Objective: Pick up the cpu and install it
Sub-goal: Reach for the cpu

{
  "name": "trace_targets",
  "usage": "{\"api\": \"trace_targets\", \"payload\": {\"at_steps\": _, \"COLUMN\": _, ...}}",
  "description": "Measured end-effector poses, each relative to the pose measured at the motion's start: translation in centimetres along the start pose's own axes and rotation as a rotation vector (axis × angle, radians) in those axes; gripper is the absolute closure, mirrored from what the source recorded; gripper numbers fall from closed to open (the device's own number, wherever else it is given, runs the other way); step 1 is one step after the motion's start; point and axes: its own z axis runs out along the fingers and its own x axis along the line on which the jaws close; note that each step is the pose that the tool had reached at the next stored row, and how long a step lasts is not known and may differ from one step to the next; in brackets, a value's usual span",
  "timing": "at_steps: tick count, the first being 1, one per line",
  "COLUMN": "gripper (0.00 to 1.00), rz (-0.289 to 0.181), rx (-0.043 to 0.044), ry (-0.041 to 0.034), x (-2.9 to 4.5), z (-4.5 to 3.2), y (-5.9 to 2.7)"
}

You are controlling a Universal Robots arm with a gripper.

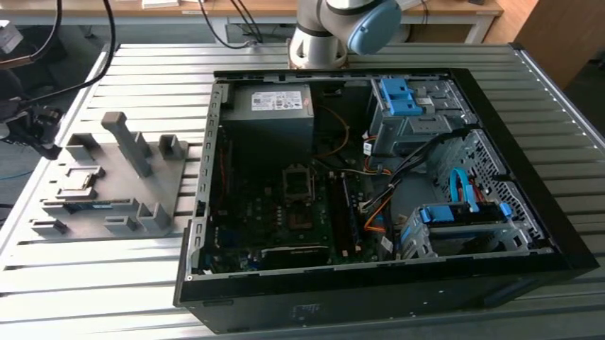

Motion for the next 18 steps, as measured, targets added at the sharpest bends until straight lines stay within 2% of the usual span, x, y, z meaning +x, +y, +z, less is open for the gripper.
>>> {"api": "trace_targets", "payload": {"at_steps": 11, "gripper": 0.9, "rz": 0.0, "rx": 0.0, "ry": 0.0, "x": 0.0, "z": 1.8, "y": -0.07}}
{"api": "trace_targets", "payload": {"at_steps": 14, "gripper": 0.9, "rz": 0.0, "rx": 0.0001, "ry": 0.0004, "x": -0.3, "z": 2.33, "y": -0.02}}
{"api": "trace_targets", "payload": {"at_steps": 16, "gripper": 0.9, "rz": 0.0, "rx": 0.0006, "ry": 0.0006, "x": -0.77, "z": 2.68, "y": 0.12}}
{"api": "trace_targets", "payload": {"at_steps": 18, "gripper": 0.9, "rz": 0.0, "rx": 0.0047, "ry": 0.0002, "x": -1.05, "z": 2.9, "y": 0.23}}
